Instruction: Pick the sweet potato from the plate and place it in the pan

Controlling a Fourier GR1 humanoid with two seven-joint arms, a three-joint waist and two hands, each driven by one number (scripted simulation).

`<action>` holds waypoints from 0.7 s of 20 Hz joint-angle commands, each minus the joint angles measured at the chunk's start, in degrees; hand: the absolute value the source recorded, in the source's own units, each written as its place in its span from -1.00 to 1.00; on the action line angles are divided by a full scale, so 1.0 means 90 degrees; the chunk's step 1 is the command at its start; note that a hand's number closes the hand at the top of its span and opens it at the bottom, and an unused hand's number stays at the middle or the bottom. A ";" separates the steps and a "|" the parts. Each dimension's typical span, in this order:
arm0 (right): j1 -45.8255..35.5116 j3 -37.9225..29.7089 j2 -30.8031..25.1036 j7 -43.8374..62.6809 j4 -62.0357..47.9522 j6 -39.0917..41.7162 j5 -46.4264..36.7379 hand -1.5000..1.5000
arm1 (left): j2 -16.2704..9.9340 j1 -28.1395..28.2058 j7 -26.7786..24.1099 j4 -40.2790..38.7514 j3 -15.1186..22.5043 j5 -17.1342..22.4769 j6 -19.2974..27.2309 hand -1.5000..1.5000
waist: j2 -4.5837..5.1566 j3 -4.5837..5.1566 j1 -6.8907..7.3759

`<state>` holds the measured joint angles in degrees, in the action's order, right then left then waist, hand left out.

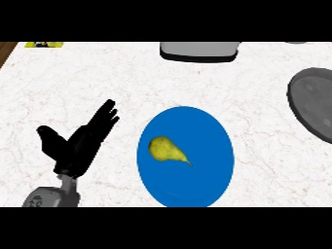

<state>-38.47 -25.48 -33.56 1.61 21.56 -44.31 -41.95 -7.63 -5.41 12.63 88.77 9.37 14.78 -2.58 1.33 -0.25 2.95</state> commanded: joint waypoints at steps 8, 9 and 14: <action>-0.0386 -0.0968 -0.0047 -0.1432 -0.0500 0.0836 0.1106 -1.00 | 0.0065 -0.0148 0.0045 -0.0063 -0.0079 0.0030 0.0009 0.00 | 0.0029 -0.0040 0.0028; -0.0281 -0.1223 0.0152 -0.1854 -0.0300 0.0713 0.1420 -1.00 | 0.0140 -0.0029 -0.0181 -0.0235 -0.0007 -0.0035 -0.0023 0.00 | 0.0027 -0.0045 -0.0048; -0.0160 -0.2161 0.0121 -0.2788 -0.0175 0.1398 0.2545 -1.00 | -0.0034 -0.0130 0.0089 -0.0068 -0.0209 0.0073 -0.0021 0.00 | -0.0027 -0.0026 -0.0122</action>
<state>-40.92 -39.31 -32.93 -17.24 19.20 -35.07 -25.76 -6.62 -5.74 12.07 88.07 9.04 14.42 -2.12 1.26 -0.52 2.42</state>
